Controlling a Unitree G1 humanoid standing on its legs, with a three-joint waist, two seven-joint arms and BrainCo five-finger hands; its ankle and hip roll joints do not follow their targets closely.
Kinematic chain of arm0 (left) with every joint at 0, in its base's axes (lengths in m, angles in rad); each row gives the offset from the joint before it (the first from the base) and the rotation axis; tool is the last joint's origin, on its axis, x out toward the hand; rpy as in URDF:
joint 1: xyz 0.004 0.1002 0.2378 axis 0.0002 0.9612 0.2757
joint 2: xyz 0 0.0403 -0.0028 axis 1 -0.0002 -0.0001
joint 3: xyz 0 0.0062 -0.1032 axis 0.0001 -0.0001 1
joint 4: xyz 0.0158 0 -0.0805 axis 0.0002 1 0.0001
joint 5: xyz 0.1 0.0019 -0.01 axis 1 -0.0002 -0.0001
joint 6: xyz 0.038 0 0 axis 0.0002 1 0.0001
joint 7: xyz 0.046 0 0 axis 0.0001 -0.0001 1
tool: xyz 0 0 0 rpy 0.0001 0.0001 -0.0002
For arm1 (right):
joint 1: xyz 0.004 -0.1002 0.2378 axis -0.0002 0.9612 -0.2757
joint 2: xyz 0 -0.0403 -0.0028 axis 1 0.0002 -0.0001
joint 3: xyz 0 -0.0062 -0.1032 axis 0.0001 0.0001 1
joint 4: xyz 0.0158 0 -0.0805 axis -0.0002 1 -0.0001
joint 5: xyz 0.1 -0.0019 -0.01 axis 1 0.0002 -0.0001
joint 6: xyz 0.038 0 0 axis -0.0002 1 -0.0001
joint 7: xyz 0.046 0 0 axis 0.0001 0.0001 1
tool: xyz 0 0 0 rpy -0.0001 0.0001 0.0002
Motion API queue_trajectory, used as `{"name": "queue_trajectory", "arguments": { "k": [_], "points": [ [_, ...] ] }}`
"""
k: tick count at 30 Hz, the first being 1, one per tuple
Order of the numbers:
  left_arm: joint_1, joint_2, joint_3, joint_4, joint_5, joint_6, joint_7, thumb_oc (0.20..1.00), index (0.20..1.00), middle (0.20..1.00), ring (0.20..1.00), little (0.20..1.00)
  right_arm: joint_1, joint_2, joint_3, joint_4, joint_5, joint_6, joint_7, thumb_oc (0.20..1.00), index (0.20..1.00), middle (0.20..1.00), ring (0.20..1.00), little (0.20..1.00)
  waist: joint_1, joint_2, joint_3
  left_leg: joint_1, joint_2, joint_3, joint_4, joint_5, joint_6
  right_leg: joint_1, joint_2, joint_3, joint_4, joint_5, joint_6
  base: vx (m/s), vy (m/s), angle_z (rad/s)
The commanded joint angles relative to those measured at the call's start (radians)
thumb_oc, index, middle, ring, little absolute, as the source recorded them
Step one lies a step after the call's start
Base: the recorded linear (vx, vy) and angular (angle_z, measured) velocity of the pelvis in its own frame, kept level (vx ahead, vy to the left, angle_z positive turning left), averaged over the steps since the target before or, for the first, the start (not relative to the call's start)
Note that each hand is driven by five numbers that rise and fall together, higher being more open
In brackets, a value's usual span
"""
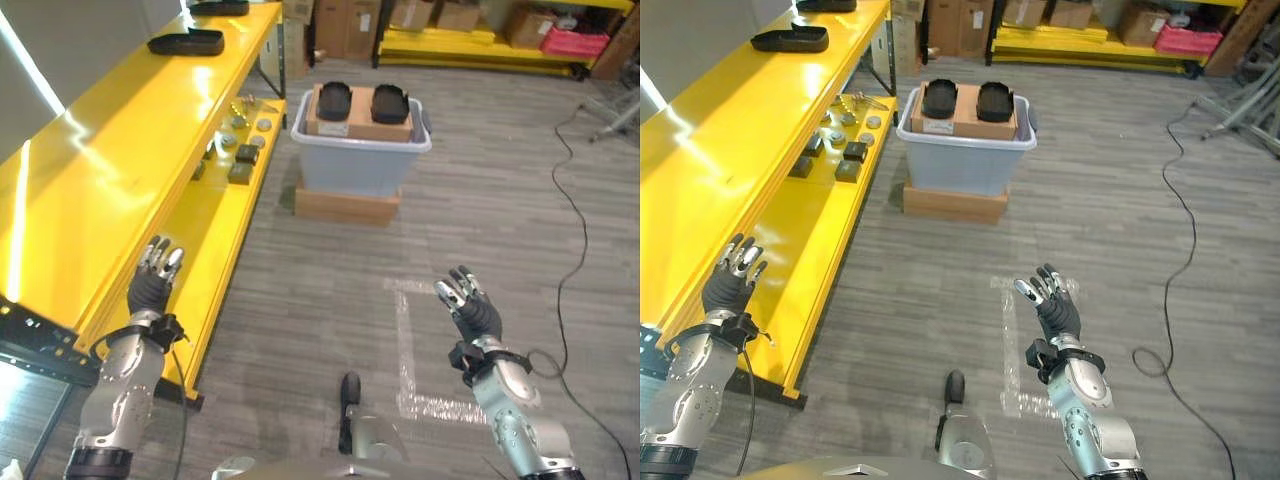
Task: Move parts from the plastic box to the shelf.
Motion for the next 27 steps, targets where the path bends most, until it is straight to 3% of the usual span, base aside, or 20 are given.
{"name": "queue_trajectory", "arguments": {
  "k": [1,2,3,4,7,8,9,10,11,12,13,15,17,19,22,24,27],
  "points": [
    [-0.01,0.055,0.023,-0.074,-0.066,-0.065,-0.019,1.0,1.0,1.0,1.0,1.0,-0.048,-0.073,-0.067,-0.005,0.026,-0.041,0.05,1.0,1.0,1.0,1.0,1.0,-0.004,-0.025,-0.074,-0.063,0.178,0.103,0.296,0.229,-0.061,0.053,0.01,-0.038,-0.065,-0.04,0.053,0.58,-0.486,0.28],
    [-0.016,0.042,0.019,-0.071,-0.066,-0.06,-0.009,1.0,1.0,1.0,1.0,1.0,-0.056,-0.08,-0.067,0.009,0.023,-0.045,0.056,1.0,1.0,1.0,1.0,1.0,-0.001,-0.025,-0.075,-0.115,0.198,0.1,0.422,0.287,-0.081,0.078,0.034,-0.047,-0.074,-0.056,0.025,0.49,-0.446,0.1],
    [-0.019,0.036,0.017,-0.067,-0.067,-0.062,0.0,1.0,1.0,1.0,1.0,1.0,-0.06,-0.086,-0.069,0.018,0.022,-0.046,0.06,1.0,1.0,1.0,1.0,1.0,0.0,-0.026,-0.075,-0.152,0.212,0.098,0.505,0.31,-0.091,0.093,0.049,-0.054,-0.084,-0.065,0.008,0.38,-0.411,-0.01],
    [-0.026,0.026,0.012,-0.047,-0.073,-0.073,0.006,1.0,1.0,1.0,1.0,1.0,-0.06,-0.094,-0.072,0.037,0.024,-0.051,0.067,1.0,1.0,1.0,1.0,1.0,0.014,-0.037,-0.064,-0.27,0.214,0.077,0.695,0.355,-0.097,0.136,0.072,-0.063,-0.099,-0.088,-0.027,0.32,-0.342,-0.08],
    [-0.037,0.015,0.018,-0.013,-0.054,-0.108,-0.002,1.0,1.0,1.0,1.0,1.0,-0.052,-0.102,-0.084,0.056,0.031,-0.06,0.058,1.0,1.0,1.0,1.0,1.0,0.034,-0.042,-0.026,-0.48,0.198,0.066,0.817,0.342,-0.073,0.208,0.101,-0.079,-0.122,-0.109,-0.05,0.32,-0.217,-0.28],
    [-0.029,0.016,0.034,-0.006,-0.067,-0.123,0.001,1.0,1.0,1.0,1.0,1.0,-0.05,-0.095,-0.085,0.062,0.023,-0.053,0.055,1.0,1.0,1.0,1.0,1.0,0.048,-0.036,-0.01,-0.507,0.189,0.091,0.72,0.308,-0.073,0.248,0.114,-0.067,-0.128,-0.128,-0.041,0.65,-0.045,-0.31],
    [-0.011,0.021,0.059,-0.005,-0.073,-0.138,0.008,1.0,1.0,1.0,1.0,1.0,-0.054,-0.081,-0.072,0.064,-0.009,-0.043,0.049,1.0,1.0,1.0,1.0,1.0,0.061,-0.038,-0.004,-0.502,0.174,0.146,0.46,0.318,-0.066,0.266,0.108,-0.059,-0.124,-0.138,-0.027,0.63,0.118,-0.11],
    [-0.002,0.025,0.073,-0.003,-0.074,-0.149,0.009,1.0,1.0,1.0,1.0,1.0,-0.052,-0.076,-0.068,0.061,-0.022,-0.033,0.044,1.0,1.0,1.0,1.0,1.0,0.067,-0.037,-0.006,-0.488,0.152,0.157,0.319,0.336,-0.066,0.274,0.101,-0.053,-0.12,-0.145,-0.017,0.51,0.259,-0.35],
    [0.01,0.028,0.096,-0.01,-0.08,-0.149,0.005,1.0,1.0,1.0,1.0,1.0,-0.04,-0.076,-0.074,0.051,-0.027,-0.026,0.043,1.0,1.0,1.0,1.0,1.0,0.076,-0.028,-0.012,-0.48,0.122,0.171,0.08,0.408,-0.063,0.268,0.094,-0.058,-0.104,-0.145,-0.006,0.48,0.246,-1.1],
    [0.022,0.029,0.112,-0.018,-0.08,-0.149,0.004,1.0,1.0,1.0,1.0,1.0,-0.024,-0.076,-0.078,0.039,-0.031,-0.02,0.045,1.0,1.0,1.0,1.0,1.0,0.083,-0.011,-0.016,-0.475,0.119,0.173,-0.071,0.466,-0.078,0.276,0.101,-0.058,-0.084,-0.163,0.002,0.49,0.224,-1.03],
    [0.029,0.028,0.122,-0.024,-0.077,-0.15,0.005,1.0,1.0,1.0,1.0,1.0,-0.011,-0.075,-0.079,0.03,-0.033,-0.019,0.046,1.0,1.0,1.0,1.0,1.0,0.087,-0.001,-0.017,-0.473,0.12,0.179,-0.163,0.501,-0.085,0.284,0.105,-0.06,-0.068,-0.177,0.006,0.57,0.177,-0.89],
    [0.041,0.026,0.141,-0.014,-0.074,-0.17,0.006,1.0,1.0,1.0,1.0,1.0,0.025,-0.071,-0.074,0.013,-0.035,-0.032,0.056,1.0,1.0,1.0,1.0,1.0,0.092,0.01,-0.016,-0.488,0.119,0.194,-0.282,0.505,-0.094,0.312,0.098,-0.071,-0.016,-0.226,0.012,0.68,0.191,-0.13],
    [0.04,0.024,0.152,0.013,-0.063,-0.192,-0.003,1.0,1.0,1.0,1.0,1.0,0.043,-0.074,-0.066,0.001,-0.033,-0.042,0.063,1.0,1.0,1.0,1.0,1.0,0.095,0.013,-0.011,-0.512,0.131,0.21,-0.278,0.499,-0.089,0.327,0.088,-0.086,0.031,-0.265,0.008,0.57,0.169,-0.07],
    [0.028,0.025,0.148,0.045,-0.05,-0.232,-0.008,1.0,1.0,1.0,1.0,1.0,0.013,-0.074,-0.029,0.006,-0.012,-0.052,0.046,1.0,1.0,1.0,1.0,1.0,0.106,0.003,-0.023,-0.498,0.12,0.22,-0.238,0.436,-0.065,0.336,0.05,-0.093,0.098,-0.303,0.03,0.59,0.191,0.04],
    [0.021,0.043,0.16,0.036,-0.037,-0.21,-0.024,1.0,1.0,1.0,1.0,1.0,-0.045,-0.042,0.017,0.031,0.027,-0.049,-0.003,1.0,1.0,1.0,1.0,1.0,0.15,-0.01,-0.033,-0.503,0.09,0.186,-0.118,0.379,-0.039,0.368,-0.003,-0.099,0.192,-0.34,0.054,0.56,0.129,-0.73],
    [0.015,0.045,0.162,0.029,-0.031,-0.192,-0.044,1.0,1.0,1.0,1.0,1.0,-0.066,-0.022,0.031,0.032,0.015,-0.048,-0.02,1.0,1.0,1.0,1.0,1.0,0.165,-0.017,-0.04,-0.495,0.061,0.19,-0.088,0.348,-0.021,0.376,-0.028,-0.119,0.247,-0.321,0.071,0.47,0.15,-0.6],
    [-0.004,0.049,0.156,0.025,0.0,-0.173,-0.093,1.0,1.0,1.0,1.0,1.0,-0.097,0.025,0.056,-0.002,-0.036,-0.019,-0.066,1.0,1.0,1.0,1.0,1.0,0.185,-0.025,-0.059,-0.431,-0.038,0.176,-0.094,0.277,0.052,0.328,-0.084,-0.113,0.469,-0.19,0.146,0.45,0.253,0.67]
  ]
}}
